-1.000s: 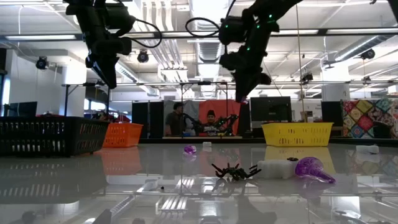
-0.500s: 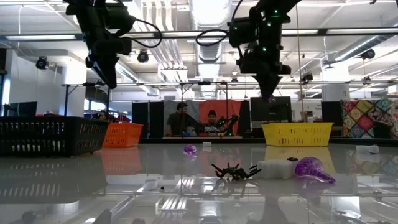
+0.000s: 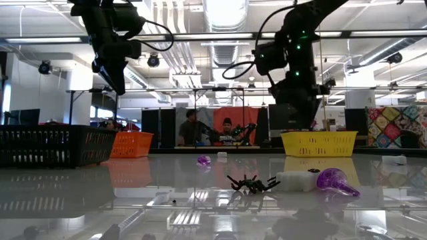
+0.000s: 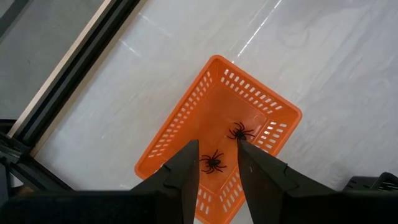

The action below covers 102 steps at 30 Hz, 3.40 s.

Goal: Sort Halloween decoration
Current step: Put the violet witch hat into the yellow bin, then put the white skeleton toy into the black bin

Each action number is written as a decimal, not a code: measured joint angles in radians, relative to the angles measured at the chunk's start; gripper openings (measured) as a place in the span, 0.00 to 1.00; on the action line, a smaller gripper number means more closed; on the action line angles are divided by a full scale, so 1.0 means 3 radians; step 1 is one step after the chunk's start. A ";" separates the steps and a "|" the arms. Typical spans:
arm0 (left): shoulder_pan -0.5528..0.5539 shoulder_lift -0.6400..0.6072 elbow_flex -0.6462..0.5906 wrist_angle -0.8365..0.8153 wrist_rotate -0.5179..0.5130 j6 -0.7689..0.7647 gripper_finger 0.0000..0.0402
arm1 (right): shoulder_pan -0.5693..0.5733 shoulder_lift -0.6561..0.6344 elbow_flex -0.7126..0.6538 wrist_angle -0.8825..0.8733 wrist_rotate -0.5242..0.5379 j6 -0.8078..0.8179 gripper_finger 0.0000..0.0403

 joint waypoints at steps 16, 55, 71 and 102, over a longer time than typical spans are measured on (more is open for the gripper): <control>0.0001 -0.0001 0.0000 -0.0008 0.0000 0.0000 0.23 | 0.0008 0.0000 -0.0024 -0.0038 0.0124 0.0066 0.12; -0.0328 0.0065 0.0000 -0.0145 0.0521 -0.0324 0.23 | 0.1232 -0.0778 0.0095 -0.0813 -0.0388 0.1453 0.22; -0.1461 0.0066 0.0000 -0.0282 0.0549 -0.1076 0.23 | 0.1868 -0.0776 -0.0199 -0.0802 -0.0207 0.2281 0.33; -0.1986 0.0067 0.0000 -0.0201 0.0526 -0.1512 0.23 | 0.2211 -0.0754 -0.1070 0.0182 -0.0460 0.3768 0.34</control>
